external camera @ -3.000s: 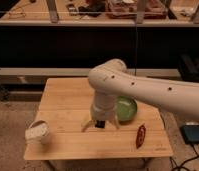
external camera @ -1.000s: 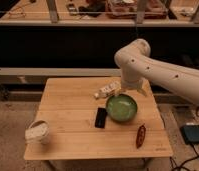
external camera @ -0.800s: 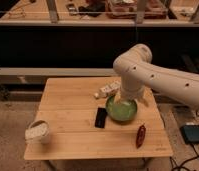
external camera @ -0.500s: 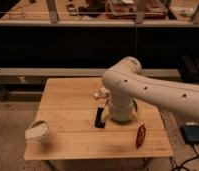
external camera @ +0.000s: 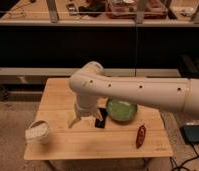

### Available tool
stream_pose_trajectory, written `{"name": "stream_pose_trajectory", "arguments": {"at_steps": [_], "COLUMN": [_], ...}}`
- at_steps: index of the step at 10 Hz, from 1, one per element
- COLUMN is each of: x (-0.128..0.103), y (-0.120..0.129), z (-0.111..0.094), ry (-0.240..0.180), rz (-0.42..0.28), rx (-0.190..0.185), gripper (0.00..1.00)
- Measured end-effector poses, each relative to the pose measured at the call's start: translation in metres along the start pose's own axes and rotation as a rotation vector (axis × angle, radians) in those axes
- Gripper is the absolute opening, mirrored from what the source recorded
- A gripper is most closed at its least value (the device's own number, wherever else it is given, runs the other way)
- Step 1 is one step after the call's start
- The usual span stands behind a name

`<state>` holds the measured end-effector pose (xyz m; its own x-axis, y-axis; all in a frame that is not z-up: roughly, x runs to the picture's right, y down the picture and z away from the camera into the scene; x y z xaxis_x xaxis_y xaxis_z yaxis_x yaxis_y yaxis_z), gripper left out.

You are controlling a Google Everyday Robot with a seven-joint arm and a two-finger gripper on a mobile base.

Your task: Move the arm in a circular motion

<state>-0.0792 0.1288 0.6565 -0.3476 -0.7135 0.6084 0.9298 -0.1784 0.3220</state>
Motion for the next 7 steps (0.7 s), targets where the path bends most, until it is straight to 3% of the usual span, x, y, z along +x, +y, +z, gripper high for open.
{"name": "stream_pose_trajectory", "arguments": {"at_steps": [2, 4, 6, 7], "x": [0.054, 0.113, 0.160, 0.166], "y": [-0.006, 0.017, 0.082, 0.116], "z": [0.010, 0.022, 0.019, 0.012], "ry": [0.044, 0.081, 0.132, 0.149], "rz": [-0.074, -0.076, 0.027, 0.092], "rx": [-0.015, -0.057, -0.115, -0.133], "gripper": [0.80, 0.80, 0.80, 0.80]}}
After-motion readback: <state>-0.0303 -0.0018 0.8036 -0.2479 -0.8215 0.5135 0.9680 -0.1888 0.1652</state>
